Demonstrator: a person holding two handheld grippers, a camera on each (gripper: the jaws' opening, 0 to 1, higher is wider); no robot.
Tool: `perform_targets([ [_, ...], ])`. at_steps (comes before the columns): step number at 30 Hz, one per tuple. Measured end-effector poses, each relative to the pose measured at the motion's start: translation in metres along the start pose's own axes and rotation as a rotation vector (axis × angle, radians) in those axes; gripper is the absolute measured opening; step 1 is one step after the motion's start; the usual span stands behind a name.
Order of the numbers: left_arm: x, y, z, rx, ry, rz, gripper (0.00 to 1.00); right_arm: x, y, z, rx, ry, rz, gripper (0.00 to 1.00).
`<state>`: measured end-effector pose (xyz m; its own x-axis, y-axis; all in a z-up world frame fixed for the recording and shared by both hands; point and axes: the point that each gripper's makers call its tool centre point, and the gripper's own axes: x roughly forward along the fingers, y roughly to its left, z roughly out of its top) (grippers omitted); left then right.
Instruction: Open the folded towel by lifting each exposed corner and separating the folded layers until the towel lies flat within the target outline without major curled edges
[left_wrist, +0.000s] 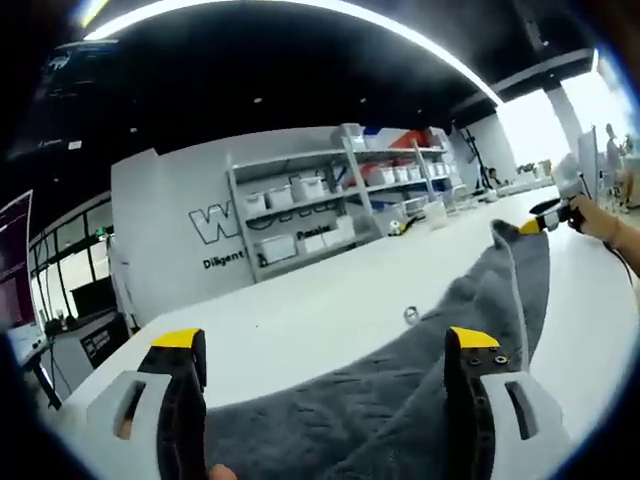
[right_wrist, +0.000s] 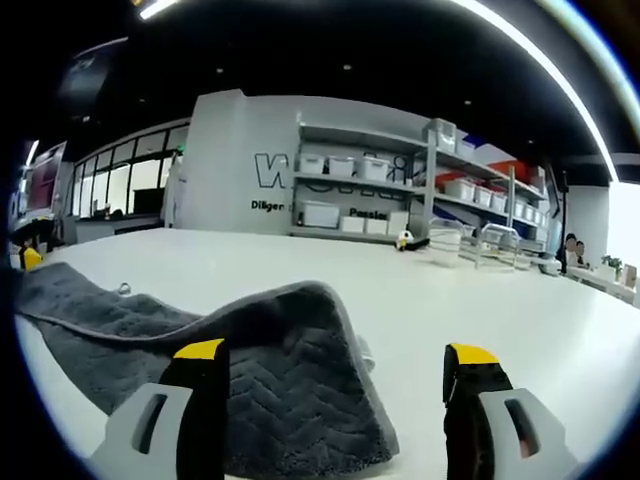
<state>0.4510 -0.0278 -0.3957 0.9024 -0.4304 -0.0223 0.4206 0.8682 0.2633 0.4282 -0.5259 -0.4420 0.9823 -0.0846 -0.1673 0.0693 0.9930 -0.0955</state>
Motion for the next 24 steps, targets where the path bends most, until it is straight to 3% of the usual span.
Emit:
perform_targets([
  [4,-0.003,-0.001,-0.002,0.013,0.009,0.002,0.97,0.001,0.003,0.005,-0.045,-0.017,-0.001,0.83],
  [10,-0.006,0.003,-0.005,0.002,0.012,0.015,0.96,0.006,0.018,0.011,-0.258,-0.020,0.002,0.79],
  [17,-0.009,0.001,-0.007,-0.027,0.011,0.003,0.96,0.010,0.054,0.022,-0.450,-0.079,0.083,0.74],
  [20,-0.009,0.000,-0.006,-0.023,0.009,-0.002,0.96,0.012,0.073,0.018,-0.518,-0.079,0.143,0.69],
  [24,-0.009,-0.001,-0.007,-0.021,0.014,-0.003,0.96,0.017,0.081,0.012,-0.530,-0.060,0.184,0.57],
])
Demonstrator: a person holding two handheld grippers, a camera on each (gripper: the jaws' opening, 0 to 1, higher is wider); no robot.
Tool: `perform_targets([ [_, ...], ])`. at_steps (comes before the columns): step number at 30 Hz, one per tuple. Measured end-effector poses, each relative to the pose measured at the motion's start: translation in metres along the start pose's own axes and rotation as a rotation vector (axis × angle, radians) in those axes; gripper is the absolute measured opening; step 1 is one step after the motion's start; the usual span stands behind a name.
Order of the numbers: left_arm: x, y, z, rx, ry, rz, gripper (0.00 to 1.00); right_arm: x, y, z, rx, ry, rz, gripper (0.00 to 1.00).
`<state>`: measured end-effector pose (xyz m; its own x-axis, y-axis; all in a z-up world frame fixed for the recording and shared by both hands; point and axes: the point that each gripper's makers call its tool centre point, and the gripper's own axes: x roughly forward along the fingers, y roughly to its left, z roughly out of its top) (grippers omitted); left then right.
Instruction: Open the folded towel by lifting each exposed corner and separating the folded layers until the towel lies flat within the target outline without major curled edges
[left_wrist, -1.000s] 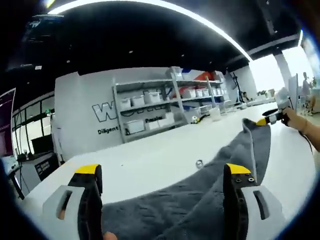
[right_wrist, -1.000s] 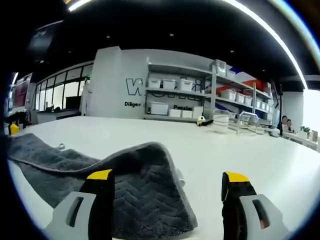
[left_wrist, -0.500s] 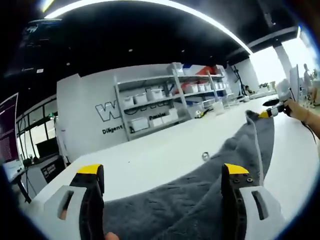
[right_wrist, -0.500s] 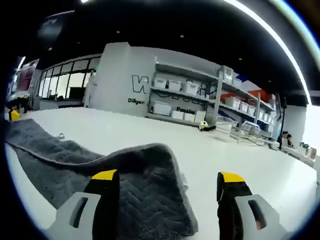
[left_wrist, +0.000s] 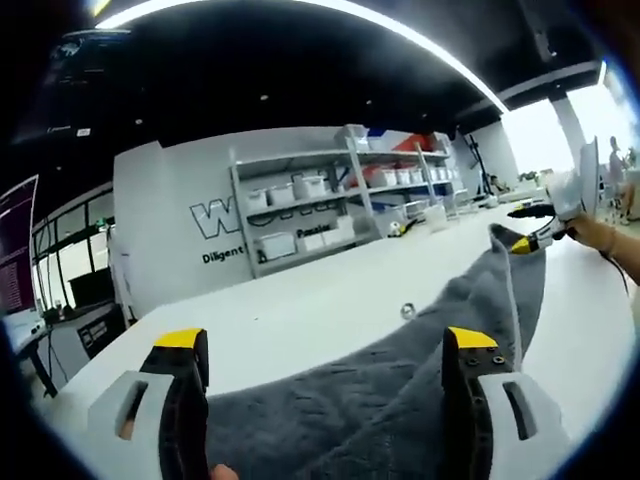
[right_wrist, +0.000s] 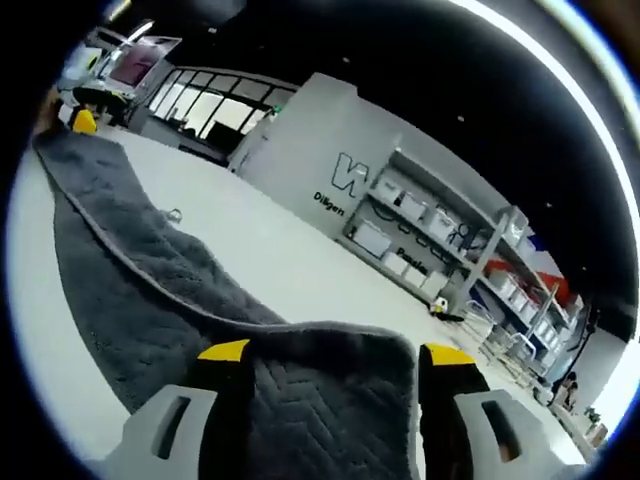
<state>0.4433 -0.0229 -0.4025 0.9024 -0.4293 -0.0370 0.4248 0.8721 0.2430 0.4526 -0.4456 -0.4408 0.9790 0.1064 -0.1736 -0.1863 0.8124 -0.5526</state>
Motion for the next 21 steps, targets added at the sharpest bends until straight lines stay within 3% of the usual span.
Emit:
perform_targets([
  [6,0.000,0.000,-0.001,-0.002,0.005,-0.002,0.95,0.007,0.011,0.001,0.079,-0.022,0.082,0.51],
  [10,0.000,-0.003,-0.001,-0.002,0.004,-0.012,0.95,0.011,0.023,-0.003,0.034,0.000,0.126,0.50],
  [15,-0.001,-0.002,-0.002,-0.002,0.010,-0.010,0.95,0.012,0.038,-0.002,0.107,-0.017,0.212,0.37],
  [21,-0.001,-0.001,-0.002,0.002,0.011,-0.007,0.94,0.016,0.039,0.000,0.114,-0.028,0.223,0.33],
])
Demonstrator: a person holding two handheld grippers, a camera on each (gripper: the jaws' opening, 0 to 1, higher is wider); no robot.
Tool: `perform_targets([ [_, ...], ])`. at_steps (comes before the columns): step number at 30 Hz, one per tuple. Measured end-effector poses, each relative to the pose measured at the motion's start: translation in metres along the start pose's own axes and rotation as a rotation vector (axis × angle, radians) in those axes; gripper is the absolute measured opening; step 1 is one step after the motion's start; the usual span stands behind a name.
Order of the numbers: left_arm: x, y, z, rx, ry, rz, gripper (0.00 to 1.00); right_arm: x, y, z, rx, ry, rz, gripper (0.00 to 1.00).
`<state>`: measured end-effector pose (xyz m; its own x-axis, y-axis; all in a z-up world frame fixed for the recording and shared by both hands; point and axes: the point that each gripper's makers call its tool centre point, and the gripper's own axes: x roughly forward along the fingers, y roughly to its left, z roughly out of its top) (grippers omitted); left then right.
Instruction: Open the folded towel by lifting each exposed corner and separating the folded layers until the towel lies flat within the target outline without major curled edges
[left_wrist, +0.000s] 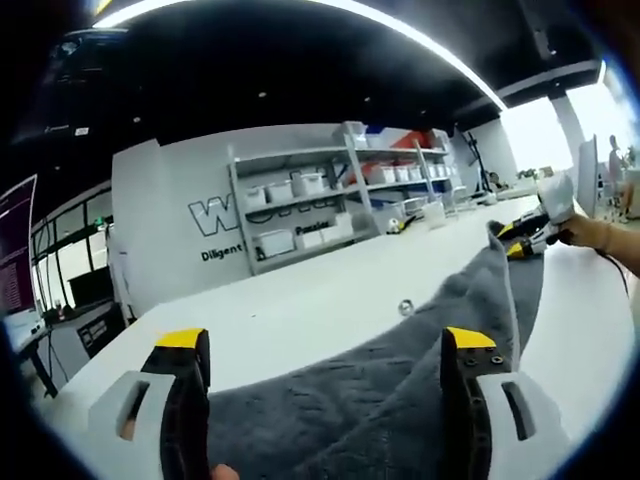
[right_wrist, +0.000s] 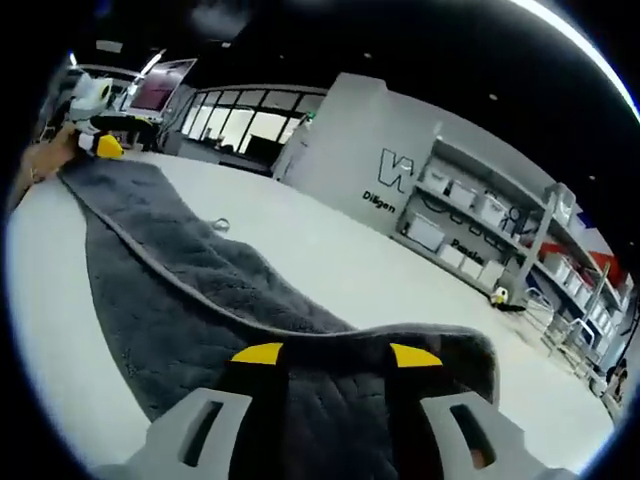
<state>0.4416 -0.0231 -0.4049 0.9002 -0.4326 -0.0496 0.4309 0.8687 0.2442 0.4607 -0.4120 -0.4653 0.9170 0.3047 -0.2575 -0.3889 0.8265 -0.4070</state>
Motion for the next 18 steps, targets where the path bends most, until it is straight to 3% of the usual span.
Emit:
perform_targets([
  [10,-0.0013,-0.0021,-0.0015,0.004,0.006,-0.005,0.93,0.0065,0.0048,-0.0018,0.016,-0.008,0.029,0.23],
  [18,-0.0010,-0.0013,-0.0026,0.004,0.012,-0.004,0.93,0.0108,0.0108,0.0000,-0.067,-0.006,0.034,0.09],
])
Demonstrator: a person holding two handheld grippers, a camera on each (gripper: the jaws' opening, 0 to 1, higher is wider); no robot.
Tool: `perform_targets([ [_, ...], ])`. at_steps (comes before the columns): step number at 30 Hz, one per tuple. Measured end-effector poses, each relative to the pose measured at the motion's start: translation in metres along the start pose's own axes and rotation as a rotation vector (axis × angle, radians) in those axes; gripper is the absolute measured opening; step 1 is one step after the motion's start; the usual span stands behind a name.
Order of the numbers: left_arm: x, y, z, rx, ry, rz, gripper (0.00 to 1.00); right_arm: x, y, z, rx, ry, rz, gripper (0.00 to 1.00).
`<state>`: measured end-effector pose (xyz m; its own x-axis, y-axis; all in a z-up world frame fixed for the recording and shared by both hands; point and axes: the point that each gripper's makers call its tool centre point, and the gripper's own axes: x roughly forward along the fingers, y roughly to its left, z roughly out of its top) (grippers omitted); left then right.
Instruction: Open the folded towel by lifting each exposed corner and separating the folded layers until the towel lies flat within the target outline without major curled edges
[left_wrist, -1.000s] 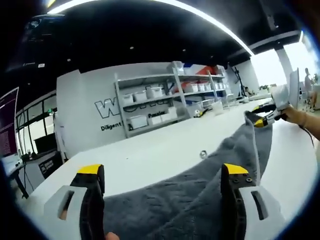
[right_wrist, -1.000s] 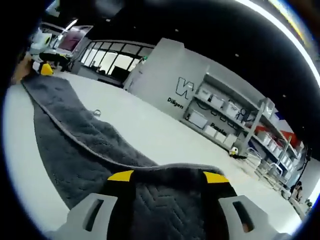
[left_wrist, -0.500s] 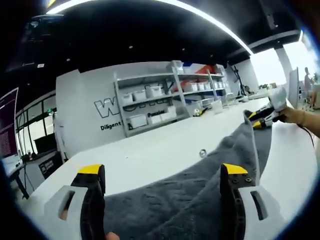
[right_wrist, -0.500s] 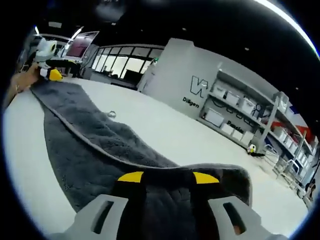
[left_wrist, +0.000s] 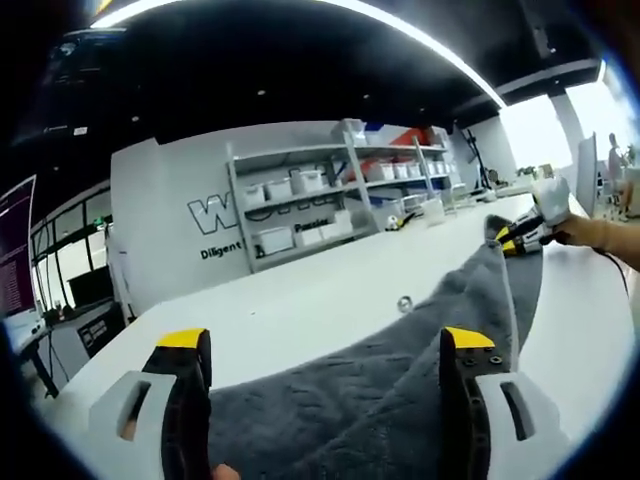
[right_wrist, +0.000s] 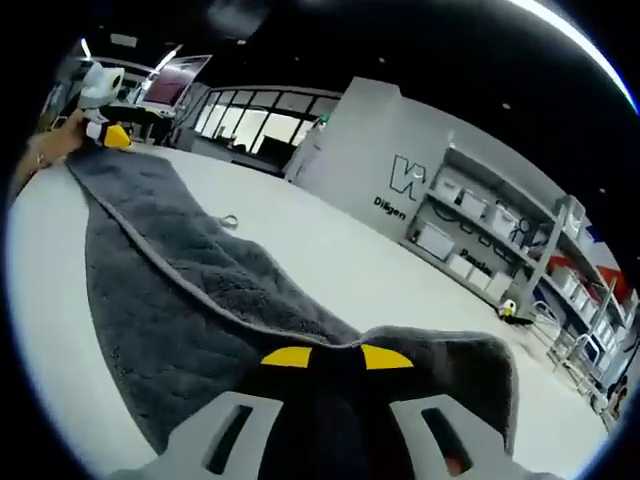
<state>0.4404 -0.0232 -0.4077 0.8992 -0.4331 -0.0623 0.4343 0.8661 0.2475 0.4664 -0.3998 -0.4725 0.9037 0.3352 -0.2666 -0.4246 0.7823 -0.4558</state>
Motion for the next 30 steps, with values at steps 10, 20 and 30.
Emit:
perform_targets([
  [10,-0.002,0.000,0.001,0.004,-0.004,0.001,0.93,-0.007,0.002,0.004,0.026,-0.014,0.000,0.07],
  [20,-0.003,0.001,0.005,0.005,-0.025,0.006,0.93,-0.023,-0.001,0.011,0.038,-0.046,-0.027,0.06],
  [30,-0.006,0.006,0.011,-0.030,-0.053,0.007,0.93,-0.031,-0.006,0.017,0.005,-0.048,-0.076,0.04],
])
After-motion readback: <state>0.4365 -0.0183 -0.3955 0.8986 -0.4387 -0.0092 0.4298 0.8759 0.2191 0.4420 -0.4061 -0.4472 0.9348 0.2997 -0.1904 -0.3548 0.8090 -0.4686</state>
